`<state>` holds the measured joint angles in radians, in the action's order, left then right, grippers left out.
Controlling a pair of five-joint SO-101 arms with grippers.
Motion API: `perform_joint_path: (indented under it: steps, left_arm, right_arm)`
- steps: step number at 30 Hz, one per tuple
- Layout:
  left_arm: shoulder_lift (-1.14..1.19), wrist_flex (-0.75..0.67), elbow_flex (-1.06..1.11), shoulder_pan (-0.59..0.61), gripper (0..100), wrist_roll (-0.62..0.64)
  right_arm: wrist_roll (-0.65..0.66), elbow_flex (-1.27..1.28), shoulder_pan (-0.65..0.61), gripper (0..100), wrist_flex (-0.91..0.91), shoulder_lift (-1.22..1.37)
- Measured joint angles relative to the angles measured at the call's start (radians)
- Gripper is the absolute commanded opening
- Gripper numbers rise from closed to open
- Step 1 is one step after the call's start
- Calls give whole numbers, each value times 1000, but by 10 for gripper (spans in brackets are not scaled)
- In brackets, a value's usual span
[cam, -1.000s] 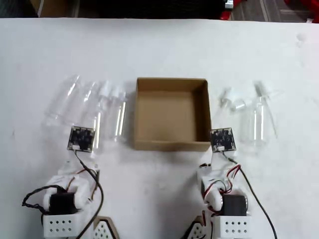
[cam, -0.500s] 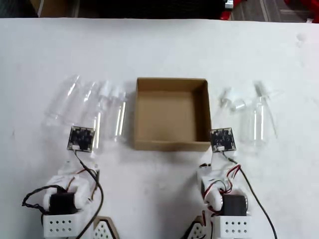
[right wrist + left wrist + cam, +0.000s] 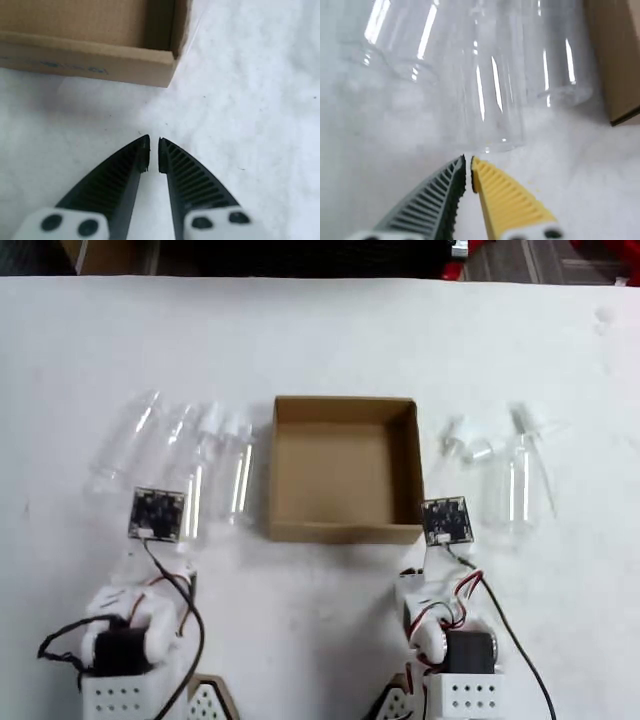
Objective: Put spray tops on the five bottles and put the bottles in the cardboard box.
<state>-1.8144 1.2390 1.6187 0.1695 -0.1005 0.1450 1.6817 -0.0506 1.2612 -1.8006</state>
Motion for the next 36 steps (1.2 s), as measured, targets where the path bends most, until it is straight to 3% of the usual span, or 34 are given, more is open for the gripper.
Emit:
perform_joint_path:
  steps: [19,23,27,36]
  left_arm:
    - [-17,186,-611,0,24,-35]
    - [-18,152,-644,0,23,-206]
    - [-18,110,-632,0,23,-459]
    - [-18,114,-446,0,23,-961]
  right_arm:
    - [0,0,0,15,0,0]
    - [0,0,0,15,0,0]
    - [0,0,0,15,0,0]
    - [0,0,0,15,0,0]
